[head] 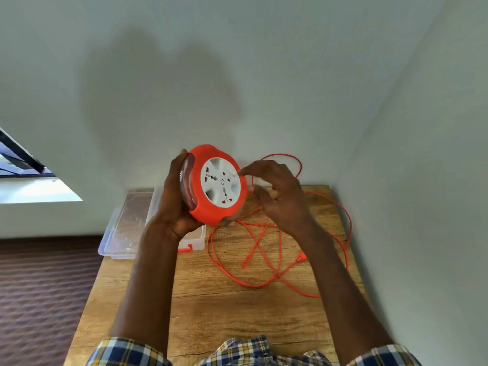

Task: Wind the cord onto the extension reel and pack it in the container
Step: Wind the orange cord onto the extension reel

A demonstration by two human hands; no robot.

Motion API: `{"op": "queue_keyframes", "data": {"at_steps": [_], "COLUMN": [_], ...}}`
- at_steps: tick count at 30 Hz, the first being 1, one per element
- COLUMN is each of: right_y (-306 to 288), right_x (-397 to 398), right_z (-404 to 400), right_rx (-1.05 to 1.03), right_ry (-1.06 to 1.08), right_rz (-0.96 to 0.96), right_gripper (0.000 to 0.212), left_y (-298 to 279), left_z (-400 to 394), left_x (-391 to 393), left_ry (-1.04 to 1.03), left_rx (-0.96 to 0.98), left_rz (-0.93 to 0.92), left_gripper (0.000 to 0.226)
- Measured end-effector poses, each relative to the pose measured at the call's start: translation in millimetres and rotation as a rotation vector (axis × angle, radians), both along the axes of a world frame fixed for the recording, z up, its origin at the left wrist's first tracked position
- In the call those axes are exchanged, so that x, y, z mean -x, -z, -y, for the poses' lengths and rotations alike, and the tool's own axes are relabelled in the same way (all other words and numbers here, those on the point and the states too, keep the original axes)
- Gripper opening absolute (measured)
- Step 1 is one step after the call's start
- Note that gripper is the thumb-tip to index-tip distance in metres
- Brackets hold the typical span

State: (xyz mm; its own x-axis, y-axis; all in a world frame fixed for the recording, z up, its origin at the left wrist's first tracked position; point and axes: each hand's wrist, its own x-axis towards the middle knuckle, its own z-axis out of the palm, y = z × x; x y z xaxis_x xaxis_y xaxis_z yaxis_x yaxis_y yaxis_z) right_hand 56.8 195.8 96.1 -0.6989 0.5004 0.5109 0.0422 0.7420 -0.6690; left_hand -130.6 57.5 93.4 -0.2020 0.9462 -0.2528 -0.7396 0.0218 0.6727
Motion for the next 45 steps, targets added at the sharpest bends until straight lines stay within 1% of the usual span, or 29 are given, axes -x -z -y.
{"op": "queue_keyframes", "data": {"at_steps": [2, 4, 7, 9, 10, 13, 15, 18, 19, 22, 24, 29, 31, 33, 37, 39, 42, 45], "right_y": [-5, -5, -4, -4, -4, -5, -2, 4, 4, 3, 4, 6, 4, 2, 1, 1, 1, -1], "right_x": [2, 3, 3, 5, 7, 12, 14, 14, 13, 13, 13, 15, 15, 16, 17, 17, 18, 20], "right_z": [4, 4, -1, -1, 0, 4, 4, -1, -2, -3, -2, 0, -2, -3, -4, -5, -2, 1], "right_rx": [-0.063, -0.064, -0.106, -0.156, -0.180, -0.204, -0.194, -0.173, -0.177, -0.188, -0.175, -0.189, -0.164, -0.112, -0.048, 0.004, 0.056, 0.070], "right_ry": [-0.118, -0.165, -0.188, -0.220, -0.240, -0.311, -0.323, -0.258, -0.233, -0.180, -0.133, -0.025, 0.009, 0.043, 0.068, 0.062, 0.078, 0.091], "right_rz": [0.116, 0.194, 0.246, 0.242, 0.241, 0.253, 0.267, 0.273, 0.274, 0.251, 0.231, 0.126, 0.065, 0.010, -0.038, -0.044, -0.063, -0.090], "right_gripper": [0.052, 0.057, 0.061, 0.062, 0.060, 0.043, 0.041, 0.057, 0.058, 0.057, 0.055, 0.059, 0.058, 0.061, 0.061, 0.062, 0.066, 0.064], "left_y": [-2, -1, 3, 6, 6, 8, 10, 9, 7, 3, -3, -16, -23, -29, -34, -37, -40, -44], "left_z": [0, 1, 3, 3, 2, 0, 1, -1, -2, -6, -10, -27, -30, -32, -36, -36, -37, -39], "left_x": [1, 2, 5, 6, 5, 4, 4, 4, 4, 3, -1, -21, -27, -32, -44, -50, -53, -54], "left_ry": [0.060, 0.145, 0.152, 0.157, 0.175, 0.173, 0.161, 0.182, 0.192, 0.192, 0.149, -0.078, -0.102, -0.080, -0.122, -0.156, -0.175, -0.232], "left_rx": [0.037, 0.085, 0.127, 0.147, 0.163, 0.183, 0.191, 0.198, 0.200, 0.205, 0.196, 0.038, -0.041, -0.112, -0.169, -0.186, -0.212, -0.208], "left_rz": [0.002, -0.003, 0.006, 0.013, 0.023, 0.022, 0.028, 0.027, 0.025, 0.056, 0.068, 0.093, 0.088, 0.074, 0.050, 0.014, -0.044, -0.128], "left_gripper": [0.075, 0.078, 0.079, 0.080, 0.081, 0.074, 0.073, 0.078, 0.079, 0.082, 0.084, 0.078, 0.077, 0.076, 0.071, 0.077, 0.098, 0.102]}}
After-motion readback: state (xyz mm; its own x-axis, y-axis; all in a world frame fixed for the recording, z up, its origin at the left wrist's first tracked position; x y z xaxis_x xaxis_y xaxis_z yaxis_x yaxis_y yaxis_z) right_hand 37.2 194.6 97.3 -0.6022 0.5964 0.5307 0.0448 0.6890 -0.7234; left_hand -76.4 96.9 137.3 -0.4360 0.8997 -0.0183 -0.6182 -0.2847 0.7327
